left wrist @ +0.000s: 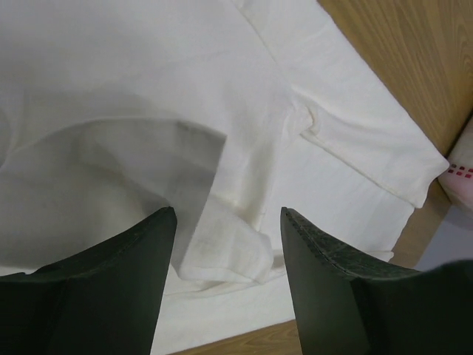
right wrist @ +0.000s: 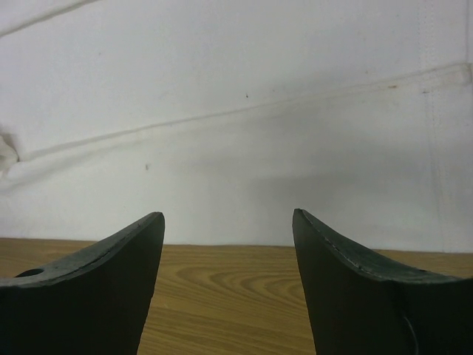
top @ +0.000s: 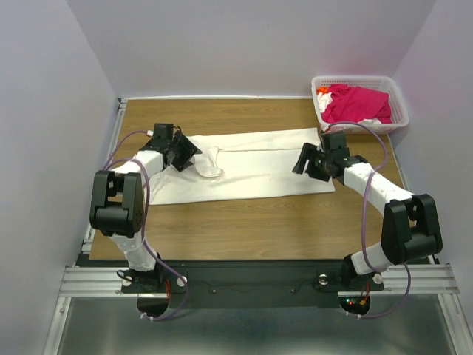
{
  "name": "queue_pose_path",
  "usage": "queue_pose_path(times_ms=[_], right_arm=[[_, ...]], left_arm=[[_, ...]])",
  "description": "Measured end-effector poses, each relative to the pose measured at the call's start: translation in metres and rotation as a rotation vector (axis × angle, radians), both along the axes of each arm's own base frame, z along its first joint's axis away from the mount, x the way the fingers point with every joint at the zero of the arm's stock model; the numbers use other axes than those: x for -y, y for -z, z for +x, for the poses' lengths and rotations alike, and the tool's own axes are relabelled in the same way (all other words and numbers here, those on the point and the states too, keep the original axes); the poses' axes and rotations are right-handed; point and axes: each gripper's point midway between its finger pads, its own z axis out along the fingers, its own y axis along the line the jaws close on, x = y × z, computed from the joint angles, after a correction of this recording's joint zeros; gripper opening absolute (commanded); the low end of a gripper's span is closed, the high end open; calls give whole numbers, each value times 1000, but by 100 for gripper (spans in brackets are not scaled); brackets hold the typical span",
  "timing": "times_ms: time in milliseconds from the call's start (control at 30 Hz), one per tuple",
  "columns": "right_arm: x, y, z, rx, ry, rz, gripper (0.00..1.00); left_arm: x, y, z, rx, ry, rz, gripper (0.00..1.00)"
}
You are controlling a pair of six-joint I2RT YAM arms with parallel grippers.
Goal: Fold and stack the t-shirts
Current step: Fold the tshirt
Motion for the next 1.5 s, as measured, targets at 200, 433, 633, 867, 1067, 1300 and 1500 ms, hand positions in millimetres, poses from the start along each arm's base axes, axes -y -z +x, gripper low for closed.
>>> queue_pose_path(times_ms=[200,433,633,867,1067,1300,1500], right_arm=[[0,-1,0,3,1,1,76],[-4,-6,-2,17,-41,10,75],[-32,-12,0,50,-207,-15,71],[-108,-26,19,128,-453,-41,62],[-165,-20,21,165,-622,-60,61],[-195,-14,16,176,-706,-65,61],[-209,-18,13,200,-747,-61,61]], left_arm=[[3,2,27,12,7,5,65],[2,-9,47,66,51,46,73],[-15,-15,37,71,92,186,75],[-37,-35,17,74,101,414,67],[-26,-16,1,-15,165,533,58],[-11,10,0,-87,215,599,54],[-12,32,-4,-148,222,634,21]])
